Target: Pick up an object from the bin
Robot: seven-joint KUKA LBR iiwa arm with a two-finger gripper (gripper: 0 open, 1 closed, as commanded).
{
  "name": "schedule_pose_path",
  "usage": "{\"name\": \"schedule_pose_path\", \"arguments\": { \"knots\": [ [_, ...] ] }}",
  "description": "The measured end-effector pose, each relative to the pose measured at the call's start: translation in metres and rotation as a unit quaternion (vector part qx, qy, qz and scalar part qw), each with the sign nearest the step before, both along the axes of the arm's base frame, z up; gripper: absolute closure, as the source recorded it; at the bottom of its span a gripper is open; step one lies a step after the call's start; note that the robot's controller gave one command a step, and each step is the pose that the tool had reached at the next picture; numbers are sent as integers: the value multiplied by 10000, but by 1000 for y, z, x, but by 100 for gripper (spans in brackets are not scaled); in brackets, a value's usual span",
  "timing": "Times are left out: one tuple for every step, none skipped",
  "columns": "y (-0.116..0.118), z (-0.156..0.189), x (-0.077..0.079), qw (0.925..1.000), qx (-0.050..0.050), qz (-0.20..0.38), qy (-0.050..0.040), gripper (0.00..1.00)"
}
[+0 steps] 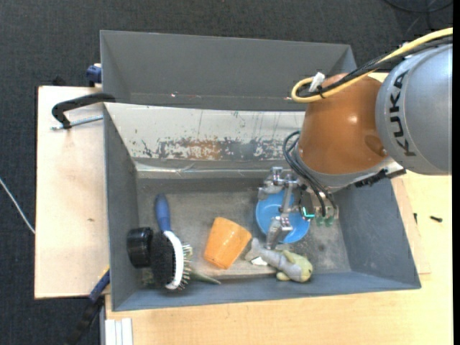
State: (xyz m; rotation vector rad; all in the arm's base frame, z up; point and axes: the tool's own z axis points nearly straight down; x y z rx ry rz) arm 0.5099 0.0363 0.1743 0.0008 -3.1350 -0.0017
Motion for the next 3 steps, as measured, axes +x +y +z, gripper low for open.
{"name": "schedule_pose_path", "arguments": {
  "knots": [
    [-39, -100, 36, 10000, -5, -41, -58, 0],
    [-39, -97, 36, 10000, -12, -39, -47, 100],
    [-46, 80, 67, 9897, -8, 1427, -106, 100]
  ]
}}
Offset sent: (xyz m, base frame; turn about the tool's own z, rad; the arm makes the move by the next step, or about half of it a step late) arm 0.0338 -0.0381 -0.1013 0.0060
